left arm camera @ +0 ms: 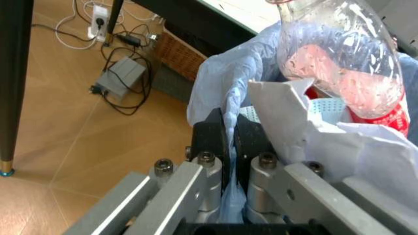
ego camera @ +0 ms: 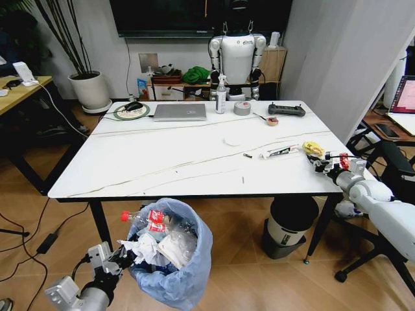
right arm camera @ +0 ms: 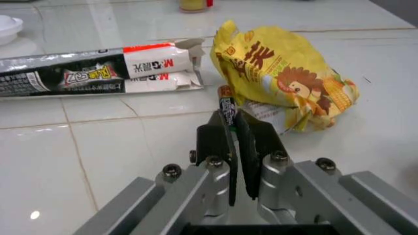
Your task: Pick up the trash bin and place the trash from the table into it.
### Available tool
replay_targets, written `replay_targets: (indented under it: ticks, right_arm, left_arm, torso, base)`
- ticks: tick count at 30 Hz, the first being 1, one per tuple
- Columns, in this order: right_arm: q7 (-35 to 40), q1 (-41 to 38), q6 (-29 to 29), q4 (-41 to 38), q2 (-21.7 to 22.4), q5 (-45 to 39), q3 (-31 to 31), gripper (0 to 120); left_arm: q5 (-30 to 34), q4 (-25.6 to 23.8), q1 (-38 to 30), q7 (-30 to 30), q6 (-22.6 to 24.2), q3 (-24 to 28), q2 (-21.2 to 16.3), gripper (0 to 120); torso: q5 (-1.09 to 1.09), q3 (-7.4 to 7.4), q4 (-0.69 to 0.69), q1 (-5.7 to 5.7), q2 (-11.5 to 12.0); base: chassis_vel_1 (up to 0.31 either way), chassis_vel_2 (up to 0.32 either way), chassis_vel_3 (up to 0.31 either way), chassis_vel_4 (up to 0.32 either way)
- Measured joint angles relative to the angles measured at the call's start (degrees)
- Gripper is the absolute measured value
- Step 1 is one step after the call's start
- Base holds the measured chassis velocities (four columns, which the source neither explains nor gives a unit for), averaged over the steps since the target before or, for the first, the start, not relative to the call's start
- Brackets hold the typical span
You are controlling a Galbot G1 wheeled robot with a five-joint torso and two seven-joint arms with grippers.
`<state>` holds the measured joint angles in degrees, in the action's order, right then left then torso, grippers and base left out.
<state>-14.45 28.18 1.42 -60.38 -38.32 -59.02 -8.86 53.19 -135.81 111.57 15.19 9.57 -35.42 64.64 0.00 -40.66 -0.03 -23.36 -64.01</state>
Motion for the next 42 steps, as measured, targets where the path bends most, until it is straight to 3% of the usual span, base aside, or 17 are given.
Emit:
replay_targets:
  ticks: [9, 26, 42]
  right_arm:
    - [0.64, 1.13, 0.32, -6.16, 1.59, -1.61, 0.70, 1]
    - [0.73, 4.83, -0.15, -36.15, 11.74, -10.43, 2.68, 1]
    - [0.63, 6.03, -0.59, -58.80, 16.04, -12.82, -0.12, 1]
  left_arm:
    - [-0.17, -0.21, 0.23, -0.16, 0.00, 0.22, -0.07, 0]
    - [-0.13, -0.28, -0.43, -0.32, 0.00, 1.40, -0.66, 0]
    - [-0.01, -0.75, -0.19, -0.53, -0.05, 0.85, -1.03, 0]
  torso:
    - [0.00, 0.01, 0.02, 0.00, 0.00]
    - [-0.01, 0.02, 0.00, 0.01, -0.02]
    - [-0.01, 0.02, 0.01, 0.02, -0.02]
  base:
    - [0.000, 0.000, 0.000, 0.000]
    - [0.000, 0.000, 0.000, 0.000]
    - [0.000, 0.000, 0.000, 0.000]
